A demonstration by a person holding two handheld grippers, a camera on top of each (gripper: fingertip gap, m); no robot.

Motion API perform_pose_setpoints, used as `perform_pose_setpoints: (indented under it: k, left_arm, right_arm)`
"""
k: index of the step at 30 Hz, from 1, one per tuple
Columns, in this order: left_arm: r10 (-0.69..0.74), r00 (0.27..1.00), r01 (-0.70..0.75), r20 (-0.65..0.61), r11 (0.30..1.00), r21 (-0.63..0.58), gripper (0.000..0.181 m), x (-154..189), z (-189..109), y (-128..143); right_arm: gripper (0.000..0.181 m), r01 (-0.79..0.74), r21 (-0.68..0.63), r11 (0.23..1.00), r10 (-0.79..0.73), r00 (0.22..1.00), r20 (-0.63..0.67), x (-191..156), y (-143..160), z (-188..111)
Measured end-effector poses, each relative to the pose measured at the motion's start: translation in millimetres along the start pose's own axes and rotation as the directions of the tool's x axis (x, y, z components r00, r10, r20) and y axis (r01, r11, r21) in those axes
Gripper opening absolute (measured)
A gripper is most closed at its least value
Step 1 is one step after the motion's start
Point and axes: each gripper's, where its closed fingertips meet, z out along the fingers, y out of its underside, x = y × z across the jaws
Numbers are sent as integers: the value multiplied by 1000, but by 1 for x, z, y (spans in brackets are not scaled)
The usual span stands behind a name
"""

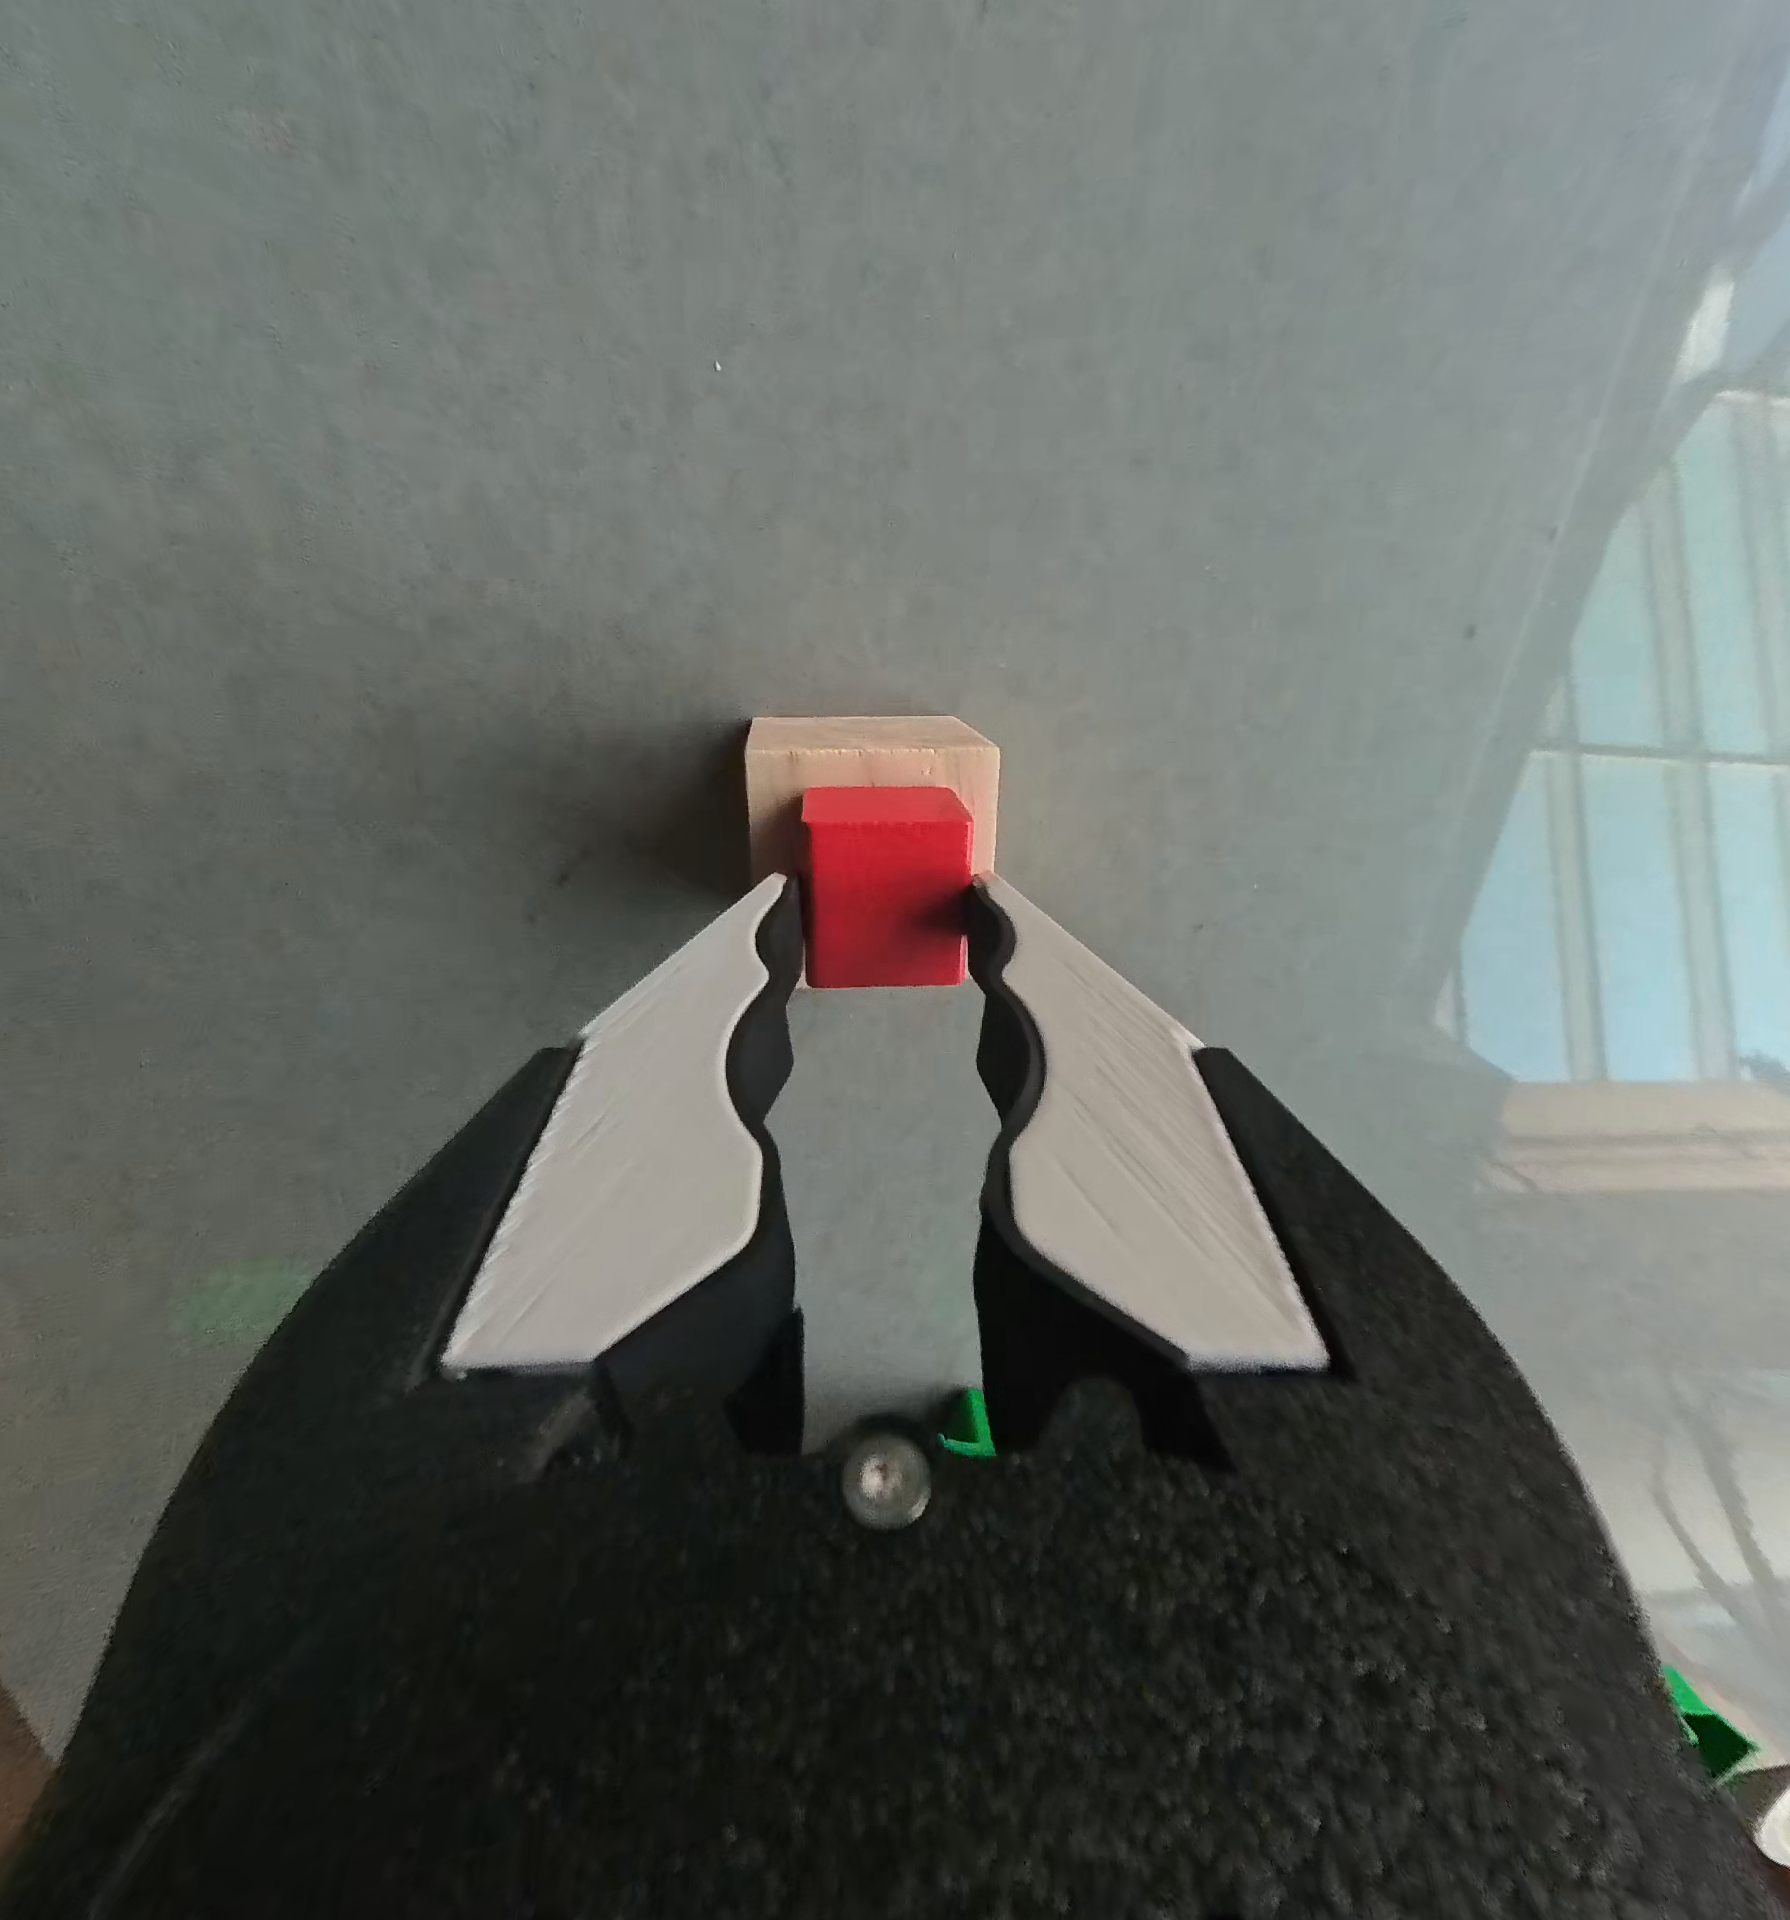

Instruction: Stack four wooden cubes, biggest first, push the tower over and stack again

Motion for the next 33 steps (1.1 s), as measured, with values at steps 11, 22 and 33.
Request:
perform_pose_setpoints:
  k: [11,22,33]
  left_arm:
    - [2,1000,-2,-3,1000,-2,60,0,0,0]
    - [-9,1000,9,5,1000,-12,60,-4,0,3]
    - [-32,999,33,44,999,-27,60,-16,-3,8]
  right_arm:
    - [34,5,15,1000,-4,1000,-20,0,0,-3]
    - [42,-294,87,952,301,950,-84,109,62,-50]
    - [42,-534,-130,835,529,845,-73,142,142,32]
